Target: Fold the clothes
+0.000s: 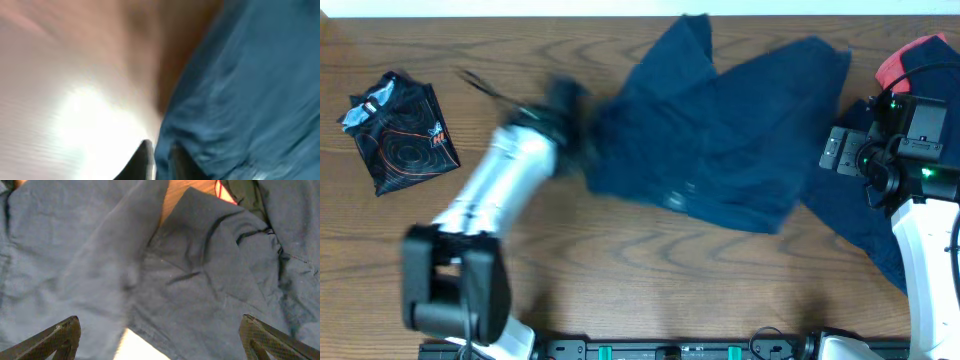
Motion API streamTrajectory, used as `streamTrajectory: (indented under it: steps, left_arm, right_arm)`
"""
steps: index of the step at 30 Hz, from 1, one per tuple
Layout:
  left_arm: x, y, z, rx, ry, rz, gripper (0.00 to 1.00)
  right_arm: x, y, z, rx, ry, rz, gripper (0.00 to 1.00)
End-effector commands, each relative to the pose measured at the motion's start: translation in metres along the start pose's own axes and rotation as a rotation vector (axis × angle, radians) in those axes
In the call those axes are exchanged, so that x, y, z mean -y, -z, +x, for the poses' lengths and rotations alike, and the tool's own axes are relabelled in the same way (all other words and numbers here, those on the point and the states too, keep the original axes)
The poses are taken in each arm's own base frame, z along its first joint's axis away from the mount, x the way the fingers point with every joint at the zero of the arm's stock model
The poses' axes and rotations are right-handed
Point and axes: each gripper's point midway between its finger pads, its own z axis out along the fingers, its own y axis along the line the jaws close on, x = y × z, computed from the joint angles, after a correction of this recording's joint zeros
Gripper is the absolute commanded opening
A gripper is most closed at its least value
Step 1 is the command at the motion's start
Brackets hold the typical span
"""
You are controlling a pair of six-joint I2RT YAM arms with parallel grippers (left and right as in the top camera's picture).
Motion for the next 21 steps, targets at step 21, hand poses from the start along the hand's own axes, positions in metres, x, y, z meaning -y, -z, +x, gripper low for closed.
streamTrajectory:
  steps: [21]
  left_arm:
    - [0.059,-0.011,0.128,-0.376,0.015,0.183,0.98]
  right_arm:
    - [0.002,0.005,-0.001,-0.002,-0.018,0.003,0.99]
